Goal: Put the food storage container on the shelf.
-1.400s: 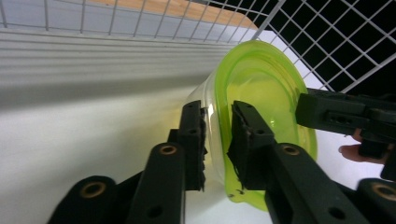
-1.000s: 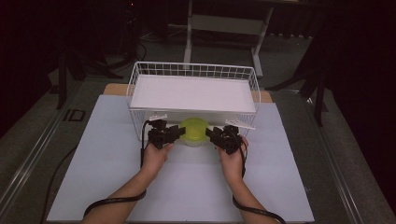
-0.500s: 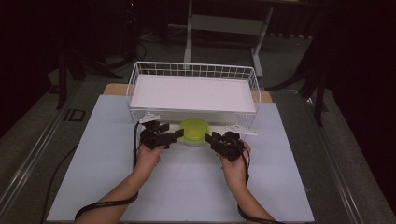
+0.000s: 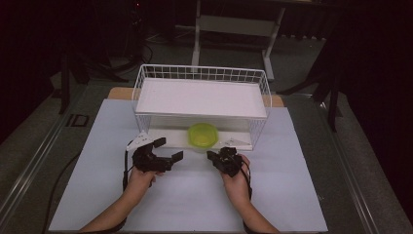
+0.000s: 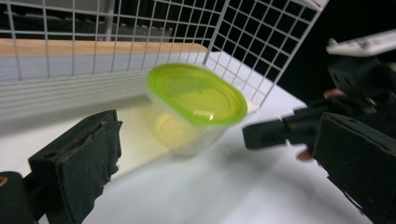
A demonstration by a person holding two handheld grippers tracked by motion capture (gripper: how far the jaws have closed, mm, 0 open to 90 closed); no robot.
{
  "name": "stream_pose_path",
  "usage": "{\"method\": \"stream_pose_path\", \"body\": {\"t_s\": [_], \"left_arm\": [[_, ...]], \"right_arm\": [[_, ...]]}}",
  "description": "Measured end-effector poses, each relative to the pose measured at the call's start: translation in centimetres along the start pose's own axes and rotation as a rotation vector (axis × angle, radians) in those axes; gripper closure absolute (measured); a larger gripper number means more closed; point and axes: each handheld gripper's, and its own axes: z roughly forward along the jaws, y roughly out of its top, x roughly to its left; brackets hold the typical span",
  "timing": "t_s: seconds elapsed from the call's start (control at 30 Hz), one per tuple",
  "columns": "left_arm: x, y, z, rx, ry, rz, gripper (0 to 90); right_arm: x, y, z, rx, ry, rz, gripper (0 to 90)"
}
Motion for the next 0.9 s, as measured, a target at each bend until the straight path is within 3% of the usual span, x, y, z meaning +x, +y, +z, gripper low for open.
{"method": "stream_pose_path", "body": {"t_s": [0.27,0.5,0.7,0.9], "left_arm": [[0.0,-1.9,-1.7,-0.023,0.0,-0.043,1.9],[-0.1,-2.2,-1.9,-0.024,0.001,-0.038,1.9],[-0.6,-2.4,-1.6,0.0,0.007,0.013,1.9],[-0.9,-2.5,-1.5,0.013,-0.003,0.024,1.9]], "right_arm": [[-0.2,0.3,1.4,0.008,-0.008,0.02,89.9],[-0.2,0.6,2.3,0.008,-0.016,0.012,89.9],[-0.5,1.2,3.0,0.0,-0.023,0.029,89.9],[-0.7,1.7,3.7,-0.002,-0.028,0.033,89.8]]}}
